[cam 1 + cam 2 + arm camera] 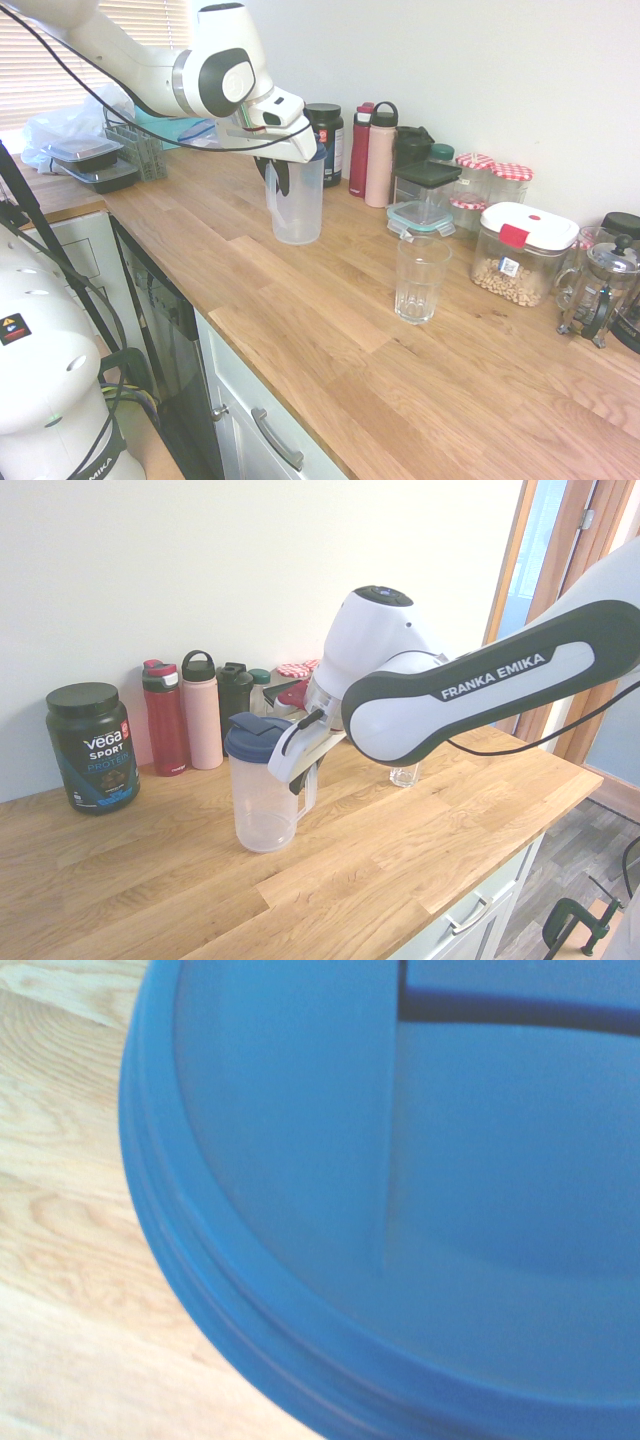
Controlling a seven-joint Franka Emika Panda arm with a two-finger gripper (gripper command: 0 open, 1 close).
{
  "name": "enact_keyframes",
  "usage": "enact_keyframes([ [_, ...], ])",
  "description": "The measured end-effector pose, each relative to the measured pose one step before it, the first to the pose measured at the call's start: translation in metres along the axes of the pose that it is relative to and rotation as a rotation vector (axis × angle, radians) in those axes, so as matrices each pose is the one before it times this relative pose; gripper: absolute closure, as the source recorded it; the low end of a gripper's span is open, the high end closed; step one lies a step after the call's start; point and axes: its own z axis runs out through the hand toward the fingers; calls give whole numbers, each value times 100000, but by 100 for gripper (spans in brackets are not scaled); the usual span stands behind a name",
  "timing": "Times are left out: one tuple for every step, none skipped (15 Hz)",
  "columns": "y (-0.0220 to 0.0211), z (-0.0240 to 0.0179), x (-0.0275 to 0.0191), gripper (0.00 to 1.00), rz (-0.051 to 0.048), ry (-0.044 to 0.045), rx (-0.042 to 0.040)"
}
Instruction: Pour me some water
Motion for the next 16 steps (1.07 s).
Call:
enact_keyframes([
  [643,-1049,-740,100,-326,-429,29],
  [735,-1290,-790,100,-230,130,-168],
  [915,-1424,-739,100,-242,-325,-660],
  [1108,-1350,-805,100,-570,-1024,-633],
  [1135,-1207,-708,100,-523,-591,-1034],
  [1348,-1275,-615,100,53,-1587,-1527],
  [1513,-1360,-779,100,-418,-2805,-1940],
  [1407,-1285,-705,100,-250,-1970,-1224],
  [1490,-1209,-669,100,417,-1159,-847],
  [1587,-1038,-453,100,970,-118,-697],
  [1698,-892,-169,100,935,525,-272],
  [1605,-776,39,100,550,179,-71],
  [1729,-689,207,100,-246,-470,802],
  [1892,-680,348,100,-1579,-336,1701],
  [2130,-676,329,100,-3069,-204,2007],
  [2448,-445,391,100,-3533,-155,1475],
])
